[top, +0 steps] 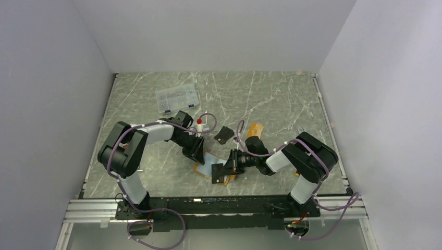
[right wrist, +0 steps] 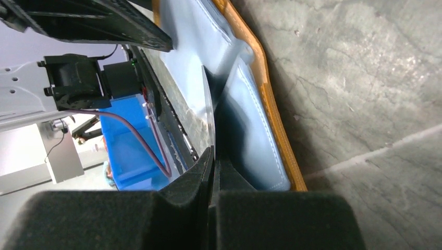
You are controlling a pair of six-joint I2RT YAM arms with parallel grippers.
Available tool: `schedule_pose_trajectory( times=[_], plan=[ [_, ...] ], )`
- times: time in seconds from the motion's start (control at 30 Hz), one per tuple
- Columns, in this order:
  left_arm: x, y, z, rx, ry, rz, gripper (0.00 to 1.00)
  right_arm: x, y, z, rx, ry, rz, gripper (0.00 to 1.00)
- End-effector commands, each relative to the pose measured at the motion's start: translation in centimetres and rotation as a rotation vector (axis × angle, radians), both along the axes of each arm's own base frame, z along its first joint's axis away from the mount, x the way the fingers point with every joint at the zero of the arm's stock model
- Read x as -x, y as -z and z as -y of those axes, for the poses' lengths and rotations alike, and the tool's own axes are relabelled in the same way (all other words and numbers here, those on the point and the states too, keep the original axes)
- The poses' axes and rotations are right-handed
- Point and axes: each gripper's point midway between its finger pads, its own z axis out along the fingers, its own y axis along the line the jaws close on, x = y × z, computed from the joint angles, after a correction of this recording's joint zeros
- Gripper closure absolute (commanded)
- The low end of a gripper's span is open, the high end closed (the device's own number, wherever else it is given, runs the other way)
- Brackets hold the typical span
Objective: Put the credit cards into the card holder
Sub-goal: Insert the credit card into the card holder.
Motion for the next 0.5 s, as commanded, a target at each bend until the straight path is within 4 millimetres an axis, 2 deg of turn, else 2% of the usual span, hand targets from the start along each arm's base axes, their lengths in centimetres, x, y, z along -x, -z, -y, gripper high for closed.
schedule_pose_trajectory(
  times=[0.0,0.2,0.33,0.47],
  plan=[
    [-1.0,-2.9,1.2,0.087,0.073,0.081,0.63,0.5,1.6,1.1,0.089,-0.012,-0.006,1.00],
    [-3.5,-5.2,1.4,0.125,0.155,0.217,0.58,0.0,1.6,0.9,0.128,-0.027,0.003,1.00],
    [-5.9,-4.6,1.0,0.095,0.163,0.270,0.54,-0.3,1.3,0.9,0.158,-0.040,0.010,1.00],
    [-6.9,-3.6,0.8,0.085,0.235,0.340,0.56,-0.2,1.1,1.4,0.202,-0.070,0.029,1.00]
  ],
)
